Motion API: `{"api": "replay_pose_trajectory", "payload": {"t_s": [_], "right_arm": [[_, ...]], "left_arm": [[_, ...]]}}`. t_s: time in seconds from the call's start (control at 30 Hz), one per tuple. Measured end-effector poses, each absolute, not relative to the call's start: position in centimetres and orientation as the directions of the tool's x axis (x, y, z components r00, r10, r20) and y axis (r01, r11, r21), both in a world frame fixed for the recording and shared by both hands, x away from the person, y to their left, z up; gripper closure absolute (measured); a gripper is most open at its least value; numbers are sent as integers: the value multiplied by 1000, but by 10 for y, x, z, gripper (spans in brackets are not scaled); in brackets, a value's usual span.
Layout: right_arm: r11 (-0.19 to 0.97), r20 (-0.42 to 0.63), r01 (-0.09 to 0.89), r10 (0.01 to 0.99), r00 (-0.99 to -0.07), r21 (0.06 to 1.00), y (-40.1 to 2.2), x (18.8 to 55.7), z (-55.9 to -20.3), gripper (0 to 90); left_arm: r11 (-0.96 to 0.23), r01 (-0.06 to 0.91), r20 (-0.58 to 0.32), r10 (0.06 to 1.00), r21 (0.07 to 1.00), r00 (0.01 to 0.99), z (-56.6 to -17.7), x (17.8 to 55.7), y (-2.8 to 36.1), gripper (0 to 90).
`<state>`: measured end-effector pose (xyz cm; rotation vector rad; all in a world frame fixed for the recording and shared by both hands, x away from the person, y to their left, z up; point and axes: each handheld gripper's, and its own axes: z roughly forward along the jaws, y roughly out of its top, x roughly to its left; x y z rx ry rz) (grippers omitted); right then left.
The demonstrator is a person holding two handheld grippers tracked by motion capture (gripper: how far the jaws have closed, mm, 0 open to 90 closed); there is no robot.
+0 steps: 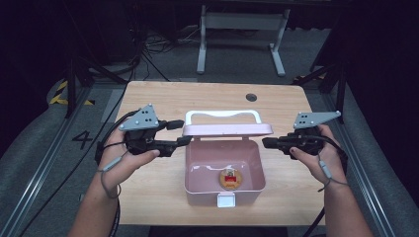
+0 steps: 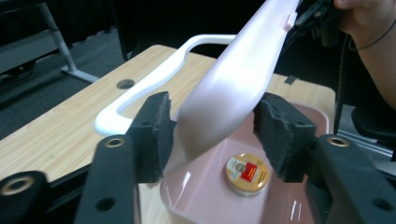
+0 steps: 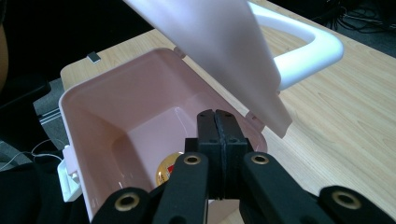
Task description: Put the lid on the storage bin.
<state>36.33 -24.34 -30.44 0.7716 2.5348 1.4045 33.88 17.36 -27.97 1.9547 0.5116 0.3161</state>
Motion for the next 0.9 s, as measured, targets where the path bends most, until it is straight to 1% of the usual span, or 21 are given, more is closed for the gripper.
{"api": "replay_pose_trajectory", "payload": {"t_s": [0.2,0.5,0.67,0.7,0.73,0.77,0.9], "right_arm": [[427,116,362,503,-857,829,-243,366,-304,900],[441,121,363,487,-865,821,-240,366,-304,900],[444,116,361,489,-864,820,-240,364,-303,900],[444,116,361,489,-864,820,-240,364,-303,900],[446,114,359,487,-866,820,-240,362,-302,900],[447,113,358,486,-866,819,-241,362,-302,900],[454,112,363,490,-865,814,-241,360,-303,897]], "left_arm": [[-385,248,-20,508,889,861,-283,336,187,448],[-337,273,-52,543,901,838,-286,344,214,431],[-333,306,-42,612,892,790,-292,353,229,425],[-333,306,-42,612,892,790,-292,353,229,425],[-334,322,-18,668,886,744,-295,358,236,425],[-340,327,-8,684,882,730,-296,361,238,425],[-334,352,-16,705,875,709,-301,367,245,425]]}}
